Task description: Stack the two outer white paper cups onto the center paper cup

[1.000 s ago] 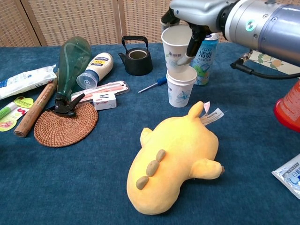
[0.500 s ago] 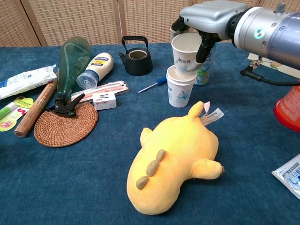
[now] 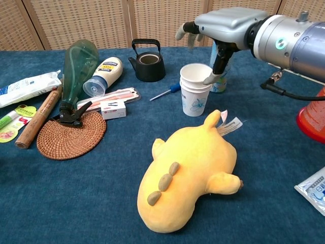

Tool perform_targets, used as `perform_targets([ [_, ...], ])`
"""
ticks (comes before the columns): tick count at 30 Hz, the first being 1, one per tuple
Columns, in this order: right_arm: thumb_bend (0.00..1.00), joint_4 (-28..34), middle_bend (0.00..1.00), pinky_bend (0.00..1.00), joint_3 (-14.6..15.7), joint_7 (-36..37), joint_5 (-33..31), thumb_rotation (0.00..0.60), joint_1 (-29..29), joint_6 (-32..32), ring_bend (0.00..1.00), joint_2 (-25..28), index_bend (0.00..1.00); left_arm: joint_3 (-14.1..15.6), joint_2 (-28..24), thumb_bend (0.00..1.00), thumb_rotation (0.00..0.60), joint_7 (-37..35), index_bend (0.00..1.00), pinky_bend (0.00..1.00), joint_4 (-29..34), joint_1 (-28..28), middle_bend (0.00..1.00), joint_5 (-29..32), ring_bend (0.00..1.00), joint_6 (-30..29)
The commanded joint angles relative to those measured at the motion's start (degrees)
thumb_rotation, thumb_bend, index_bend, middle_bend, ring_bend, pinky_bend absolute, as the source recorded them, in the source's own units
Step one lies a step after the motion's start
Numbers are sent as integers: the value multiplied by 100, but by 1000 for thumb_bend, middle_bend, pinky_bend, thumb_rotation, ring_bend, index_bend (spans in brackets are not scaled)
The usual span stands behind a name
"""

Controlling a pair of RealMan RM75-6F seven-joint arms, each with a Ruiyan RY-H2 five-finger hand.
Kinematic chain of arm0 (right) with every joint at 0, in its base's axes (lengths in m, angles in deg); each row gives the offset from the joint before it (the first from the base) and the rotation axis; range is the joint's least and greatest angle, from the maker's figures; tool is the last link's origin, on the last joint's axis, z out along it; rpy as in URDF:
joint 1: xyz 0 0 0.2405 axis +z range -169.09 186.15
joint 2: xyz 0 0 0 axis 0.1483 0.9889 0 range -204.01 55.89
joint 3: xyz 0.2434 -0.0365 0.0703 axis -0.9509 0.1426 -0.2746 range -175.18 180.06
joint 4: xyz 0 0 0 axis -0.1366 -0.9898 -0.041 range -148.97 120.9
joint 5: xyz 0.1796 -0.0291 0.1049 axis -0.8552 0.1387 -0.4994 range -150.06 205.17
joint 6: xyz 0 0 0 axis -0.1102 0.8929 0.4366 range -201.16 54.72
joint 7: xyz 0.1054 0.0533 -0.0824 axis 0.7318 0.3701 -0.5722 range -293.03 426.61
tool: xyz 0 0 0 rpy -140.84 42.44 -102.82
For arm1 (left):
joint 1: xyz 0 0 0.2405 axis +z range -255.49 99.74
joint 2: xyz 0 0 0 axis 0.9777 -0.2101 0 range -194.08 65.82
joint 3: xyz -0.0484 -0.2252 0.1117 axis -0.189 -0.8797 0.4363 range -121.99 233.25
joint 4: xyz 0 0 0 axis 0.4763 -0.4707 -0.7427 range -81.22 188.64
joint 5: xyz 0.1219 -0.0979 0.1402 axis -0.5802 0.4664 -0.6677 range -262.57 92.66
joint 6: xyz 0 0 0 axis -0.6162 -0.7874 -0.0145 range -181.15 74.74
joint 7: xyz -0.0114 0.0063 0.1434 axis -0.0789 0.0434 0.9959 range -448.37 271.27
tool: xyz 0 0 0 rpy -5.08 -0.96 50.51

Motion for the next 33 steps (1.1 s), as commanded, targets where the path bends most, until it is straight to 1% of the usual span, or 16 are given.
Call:
perform_targets([
  [1, 32, 42, 217, 469, 6, -2, 12, 600, -8, 36, 172, 29, 105, 1, -8, 249, 600, -12, 34, 278, 1, 2, 0, -8, 0, -3],
  [4, 33, 186, 183, 469, -18, 83, 13, 600, -81, 147, 144, 115, 102, 2, -24, 249, 600, -44, 34, 278, -1, 14, 0, -31, 0, -28],
  [6, 32, 349, 169, 469, 4, 186, 161, 600, -195, 308, 130, 243, 101, 1, -41, 249, 600, -79, 35, 278, -4, 25, 0, -41, 0, -49],
  [10, 30, 591, 156, 469, 203, 616, 838, 600, -587, 749, 104, 585, 95, -10, -75, 249, 600, -152, 35, 278, -20, 40, 0, -54, 0, -91],
  [11, 29, 590, 154, 465, 292, 819, 1100, 600, -737, 901, 98, 684, 94, -13, -80, 249, 600, -173, 35, 278, -23, 44, 0, -62, 0, -103],
  [14, 34, 433, 152, 436, 538, 1498, 1709, 600, -1101, 1170, 77, 935, 96, -16, -78, 249, 600, -198, 35, 279, -32, 53, 0, -102, 0, -131],
  [17, 33, 208, 149, 394, 681, 2237, 2259, 600, -1448, 1550, 57, 1163, 96, -22, -72, 250, 600, -174, 35, 279, -86, 42, 0, -181, 0, -145],
  [20, 28, 54, 151, 393, 800, 2907, 2646, 600, -1771, 1881, 57, 1419, 100, -21, -11, 249, 600, -150, 34, 279, -169, 63, 0, -218, 0, -192],
  [22, 23, 40, 151, 392, 903, 3292, 2782, 600, -1939, 1938, 57, 1623, 105, -31, 51, 250, 600, -145, 34, 279, -232, 76, 0, -251, 0, -238],
  [26, 0, -151, 151, 392, 1132, 3825, 3115, 600, -2350, 2232, 56, 1950, 107, -90, 360, 247, 600, 97, 34, 274, -498, 175, 0, -380, 0, -553],
  [29, 0, -415, 151, 392, 1333, 4183, 3361, 600, -2663, 2465, 56, 2056, 105, -79, 472, 244, 600, 6, 31, 267, -674, 245, 0, -461, 0, -687],
  [33, 0, -790, 144, 390, 1519, 4488, 3542, 600, -3087, 2815, 55, 2073, 101, -38, 467, 244, 600, -164, 31, 254, -809, 314, 0, -477, 0, -747],
])
